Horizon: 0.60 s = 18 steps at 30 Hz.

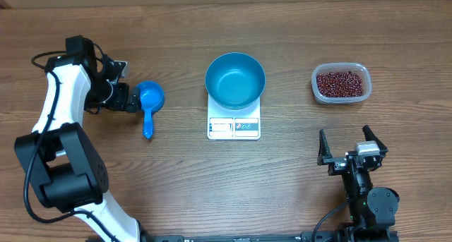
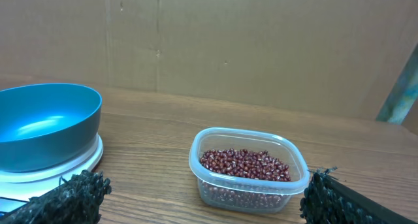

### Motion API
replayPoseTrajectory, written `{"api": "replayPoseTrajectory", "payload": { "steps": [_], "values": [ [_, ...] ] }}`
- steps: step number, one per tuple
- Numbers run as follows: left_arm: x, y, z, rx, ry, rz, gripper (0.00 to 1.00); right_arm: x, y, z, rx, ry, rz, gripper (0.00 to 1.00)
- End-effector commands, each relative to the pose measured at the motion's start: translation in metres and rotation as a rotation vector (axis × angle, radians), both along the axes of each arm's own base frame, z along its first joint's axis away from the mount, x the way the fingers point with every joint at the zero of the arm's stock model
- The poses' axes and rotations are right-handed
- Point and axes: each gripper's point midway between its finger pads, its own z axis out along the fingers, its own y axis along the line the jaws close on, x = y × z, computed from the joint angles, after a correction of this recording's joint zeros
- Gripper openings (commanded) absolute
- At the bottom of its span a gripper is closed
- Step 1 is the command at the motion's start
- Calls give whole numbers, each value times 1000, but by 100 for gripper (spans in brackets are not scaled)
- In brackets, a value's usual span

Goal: Scoop item into bowl and weigh 150g on scale
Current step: 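Move the left gripper over the blue scoop's cup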

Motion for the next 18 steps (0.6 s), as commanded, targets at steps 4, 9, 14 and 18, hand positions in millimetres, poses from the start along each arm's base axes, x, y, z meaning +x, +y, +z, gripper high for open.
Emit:
{"api": "replayPoseTrajectory", "payload": {
  "steps": [4, 9, 14, 18],
  "values": [
    [7, 2, -6, 2, 2, 6, 99, 0, 2, -2, 0, -3, 8, 100],
    [11, 3, -6, 8, -12, 6, 100, 0, 2, -2, 0, -3, 8, 100],
    [17, 0, -5, -15, -38, 19, 99, 0, 2, -2, 0, -3, 8, 100],
    [20, 1, -5, -23, -36, 101, 100, 0, 2, -2, 0, -3, 8, 100]
  ]
}}
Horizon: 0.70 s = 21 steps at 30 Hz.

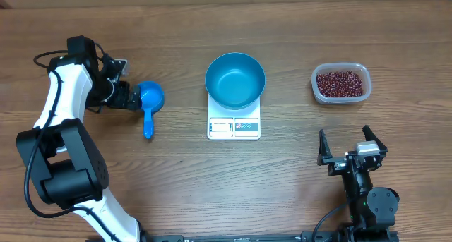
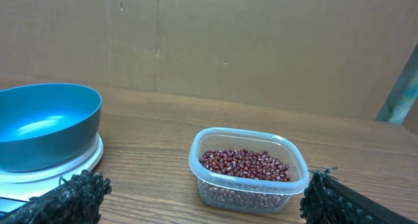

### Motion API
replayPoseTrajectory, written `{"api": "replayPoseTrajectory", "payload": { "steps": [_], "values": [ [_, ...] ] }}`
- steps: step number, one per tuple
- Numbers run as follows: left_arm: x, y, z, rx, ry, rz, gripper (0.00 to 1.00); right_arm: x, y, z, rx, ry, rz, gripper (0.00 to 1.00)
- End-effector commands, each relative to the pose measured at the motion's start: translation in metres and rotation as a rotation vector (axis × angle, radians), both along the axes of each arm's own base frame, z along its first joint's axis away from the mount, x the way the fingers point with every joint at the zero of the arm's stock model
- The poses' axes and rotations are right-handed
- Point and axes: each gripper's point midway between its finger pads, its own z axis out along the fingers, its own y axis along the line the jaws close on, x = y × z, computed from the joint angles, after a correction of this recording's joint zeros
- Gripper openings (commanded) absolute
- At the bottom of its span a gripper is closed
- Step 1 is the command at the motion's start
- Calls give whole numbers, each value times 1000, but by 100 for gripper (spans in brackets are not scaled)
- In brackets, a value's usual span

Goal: Scoop item into bowl and weigh 150g on scale
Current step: 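Move the left gripper over the blue scoop's cup, then lower the left gripper and grasp the blue scoop's cup rim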

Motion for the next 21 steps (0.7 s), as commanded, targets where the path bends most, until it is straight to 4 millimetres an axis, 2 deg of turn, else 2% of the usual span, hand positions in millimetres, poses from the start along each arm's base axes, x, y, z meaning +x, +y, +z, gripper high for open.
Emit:
{"api": "replayPoseTrajectory", "payload": {
  "steps": [1, 6, 13, 21],
  "values": [
    [8, 0, 3, -19, -9, 92, 99, 0, 2, -2, -1, -4, 8, 100],
    [14, 4, 3, -10, -20, 194, 100, 0, 2, -2, -1, -3, 8, 100],
    [23, -5, 4, 8, -47, 171, 100, 0, 2, -2, -1, -4, 8, 100],
    [26, -6, 4, 62, -48, 190, 99, 0, 2, -2, -1, -3, 8, 100]
  ]
}}
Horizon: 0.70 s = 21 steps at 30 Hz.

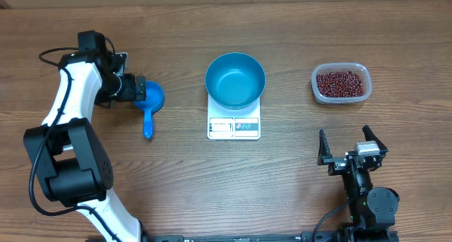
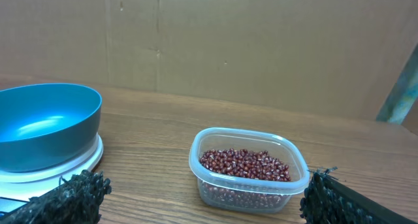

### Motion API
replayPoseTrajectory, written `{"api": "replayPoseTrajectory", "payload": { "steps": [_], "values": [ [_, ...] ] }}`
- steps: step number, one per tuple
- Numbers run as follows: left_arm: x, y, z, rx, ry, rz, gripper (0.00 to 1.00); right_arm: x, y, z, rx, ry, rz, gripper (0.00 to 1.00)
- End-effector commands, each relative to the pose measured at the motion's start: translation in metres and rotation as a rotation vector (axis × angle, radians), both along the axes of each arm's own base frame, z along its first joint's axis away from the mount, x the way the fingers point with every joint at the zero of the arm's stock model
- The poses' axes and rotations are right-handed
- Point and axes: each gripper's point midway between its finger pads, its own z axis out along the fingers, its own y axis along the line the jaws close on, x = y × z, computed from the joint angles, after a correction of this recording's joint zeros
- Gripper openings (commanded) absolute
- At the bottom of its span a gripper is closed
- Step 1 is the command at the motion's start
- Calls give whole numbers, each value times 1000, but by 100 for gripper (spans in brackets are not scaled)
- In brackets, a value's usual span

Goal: Scoop item into bowl and weigh 150g on scale
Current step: 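Lower the left gripper and grasp the blue scoop's cup rim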

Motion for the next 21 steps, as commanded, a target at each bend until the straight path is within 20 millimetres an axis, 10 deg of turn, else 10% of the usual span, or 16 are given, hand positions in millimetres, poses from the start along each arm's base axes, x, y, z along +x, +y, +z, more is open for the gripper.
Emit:
{"api": "replayPoseTrajectory", "payload": {
  "steps": [1, 21],
  "values": [
    [7, 4, 3, 23, -11, 29, 99, 0, 2, -2, -1, -3, 8, 100],
    [-2, 2, -65, 5, 132, 25, 100, 0, 2, -2, -1, -4, 8, 100]
  ]
}}
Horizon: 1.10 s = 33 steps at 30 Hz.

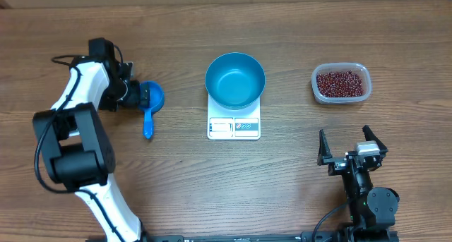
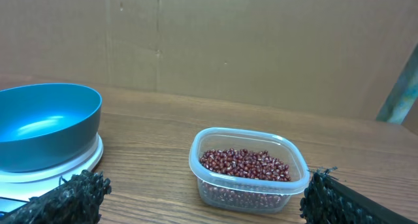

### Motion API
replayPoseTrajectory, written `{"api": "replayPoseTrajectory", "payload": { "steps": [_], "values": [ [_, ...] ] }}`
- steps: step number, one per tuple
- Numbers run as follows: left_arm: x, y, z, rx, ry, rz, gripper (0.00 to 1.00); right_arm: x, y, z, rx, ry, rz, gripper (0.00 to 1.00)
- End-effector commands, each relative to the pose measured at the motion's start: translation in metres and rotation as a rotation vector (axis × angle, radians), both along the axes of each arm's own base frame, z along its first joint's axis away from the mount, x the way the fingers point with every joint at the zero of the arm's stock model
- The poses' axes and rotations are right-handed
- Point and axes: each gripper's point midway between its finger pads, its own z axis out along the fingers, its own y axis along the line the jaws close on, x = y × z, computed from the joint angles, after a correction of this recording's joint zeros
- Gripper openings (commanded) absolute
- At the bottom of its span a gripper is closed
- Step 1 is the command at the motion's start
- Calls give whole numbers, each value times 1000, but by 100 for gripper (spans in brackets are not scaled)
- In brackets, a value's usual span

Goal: Scoop item into bowl and weigh 150g on scale
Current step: 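Lower the left gripper and grasp the blue scoop's cup rim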

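A blue scoop (image 1: 150, 109) lies on the table left of the scale, cup to the rear, handle toward the front. My left gripper (image 1: 142, 95) sits at the cup's left rim and looks open, its fingers over the edge. An empty blue bowl (image 1: 235, 80) stands on the white scale (image 1: 234, 128). Red beans fill a clear plastic tub (image 1: 341, 83) at the right rear, also in the right wrist view as the tub (image 2: 248, 168). My right gripper (image 1: 348, 144) rests open near the front right, with nothing between its fingers (image 2: 78, 194).
A cardboard wall (image 2: 261, 48) backs the table's far edge. The bowl (image 2: 46, 123) on its scale is left of the tub in the right wrist view. Bare wood (image 1: 233, 185) stretches across the front of the table.
My left arm has shifted right and slightly forward, so the gripper now overlaps the scoop cup's left rim. The scoop, bowl, tub and right arm are unchanged.
At first my left gripper stood just left of the scoop's cup. It stayed there a moment later, then sat a little farther back beside the rim, and now rests on the cup's left edge. The right gripper stayed open and still throughout.
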Motion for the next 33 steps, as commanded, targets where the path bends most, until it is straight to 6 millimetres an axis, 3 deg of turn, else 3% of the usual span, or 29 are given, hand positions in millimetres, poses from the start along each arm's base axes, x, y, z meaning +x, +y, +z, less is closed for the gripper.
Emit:
{"api": "replayPoseTrajectory", "payload": {
  "steps": [1, 20, 27, 33],
  "values": [
    [1, 0, -17, -1, 34, 11, 100, 0, 2, -2, -1, -4, 8, 100],
    [-1, 0, -22, -5, 47, 1, 99, 0, 2, -2, -1, -3, 8, 100],
    [-1, 0, -22, -1, 48, 0, 72, 0, 2, -2, -1, -4, 8, 100],
    [-2, 0, -23, -1, 50, 0, 64, 0, 2, -2, -1, -3, 8, 100]
  ]
}}
